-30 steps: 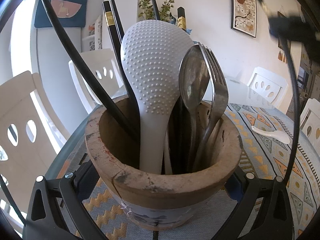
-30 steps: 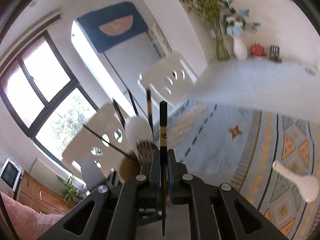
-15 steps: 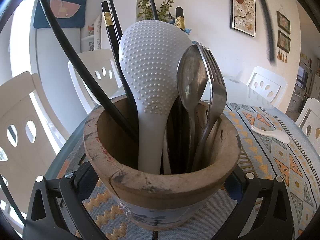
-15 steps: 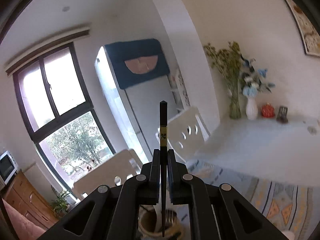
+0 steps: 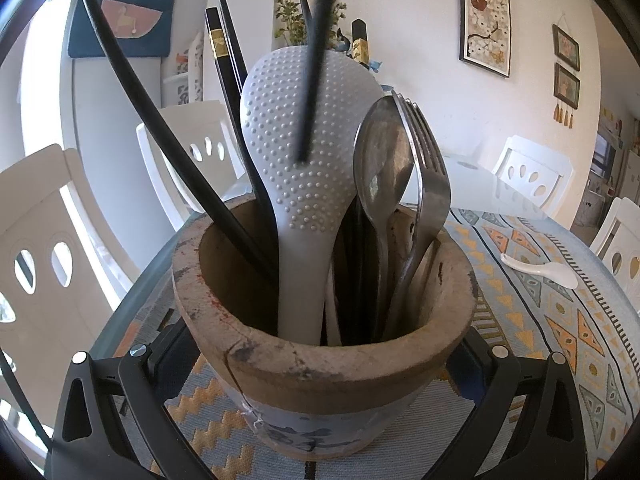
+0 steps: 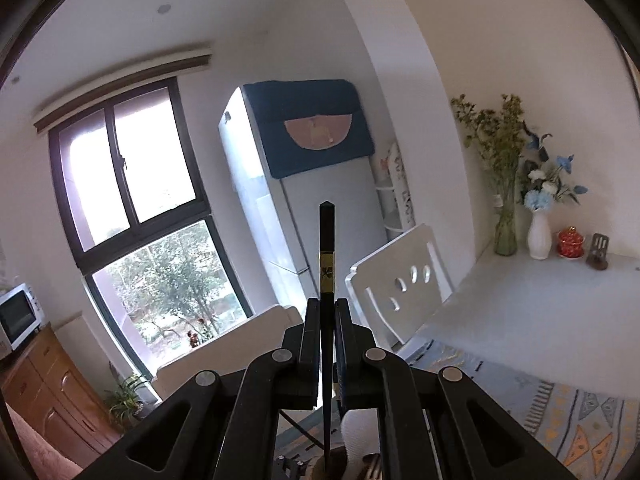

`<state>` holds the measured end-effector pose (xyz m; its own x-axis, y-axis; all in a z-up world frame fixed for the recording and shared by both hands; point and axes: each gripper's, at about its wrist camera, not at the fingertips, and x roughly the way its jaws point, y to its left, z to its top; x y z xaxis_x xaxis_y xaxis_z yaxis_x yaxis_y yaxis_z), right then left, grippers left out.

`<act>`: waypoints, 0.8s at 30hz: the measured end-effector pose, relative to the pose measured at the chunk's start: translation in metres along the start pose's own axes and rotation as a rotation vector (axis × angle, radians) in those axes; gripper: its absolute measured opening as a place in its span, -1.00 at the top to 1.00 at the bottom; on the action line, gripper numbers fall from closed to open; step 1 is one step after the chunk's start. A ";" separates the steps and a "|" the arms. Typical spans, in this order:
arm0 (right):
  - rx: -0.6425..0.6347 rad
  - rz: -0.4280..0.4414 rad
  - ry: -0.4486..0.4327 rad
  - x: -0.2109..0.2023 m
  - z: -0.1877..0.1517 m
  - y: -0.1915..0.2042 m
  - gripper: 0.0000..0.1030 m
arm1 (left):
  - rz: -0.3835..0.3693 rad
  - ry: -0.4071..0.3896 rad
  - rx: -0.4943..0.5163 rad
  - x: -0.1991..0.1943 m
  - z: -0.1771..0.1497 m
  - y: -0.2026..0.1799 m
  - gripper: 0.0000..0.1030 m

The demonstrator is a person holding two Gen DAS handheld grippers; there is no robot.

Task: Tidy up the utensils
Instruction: 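Lower the chopstick into the holder and open the right gripper, then move the right gripper down toward the white ceramic spoon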

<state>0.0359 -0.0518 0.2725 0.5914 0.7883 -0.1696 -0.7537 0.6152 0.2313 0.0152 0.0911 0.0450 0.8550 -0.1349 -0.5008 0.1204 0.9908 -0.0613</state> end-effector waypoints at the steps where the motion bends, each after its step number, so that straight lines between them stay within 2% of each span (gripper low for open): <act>1: 0.000 0.006 0.005 0.003 -0.001 0.001 0.89 | 0.000 0.000 0.000 -0.001 0.000 0.000 -1.00; 9: 0.026 0.039 0.031 0.015 -0.009 -0.003 0.87 | 0.000 0.003 -0.007 -0.002 -0.001 0.000 -1.00; 11: 0.052 0.049 0.040 0.017 -0.011 -0.007 0.62 | 0.000 0.004 -0.007 -0.002 0.000 0.000 -1.00; 12: 0.061 0.041 0.041 0.017 -0.011 -0.008 0.23 | 0.000 0.003 -0.007 -0.002 0.000 0.000 -1.00; 13: 0.070 0.029 0.028 0.015 -0.011 -0.011 -0.05 | 0.000 0.003 -0.007 -0.001 0.000 0.000 -1.00; 16: 0.091 0.032 0.002 0.009 -0.010 -0.016 -0.06 | 0.000 0.004 -0.007 -0.001 0.000 0.000 -1.00; 20: 0.115 -0.007 -0.002 0.004 -0.008 -0.028 -0.06 | 0.000 0.003 -0.007 -0.001 0.000 0.000 -1.00; 24: 0.207 -0.051 0.005 -0.001 -0.011 -0.049 -0.07 | 0.002 0.005 -0.008 -0.002 0.000 0.000 -1.00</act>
<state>0.0690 -0.0826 0.2504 0.6254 0.7567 -0.1903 -0.6476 0.6394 0.4144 0.0137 0.0916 0.0456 0.8526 -0.1331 -0.5053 0.1149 0.9911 -0.0673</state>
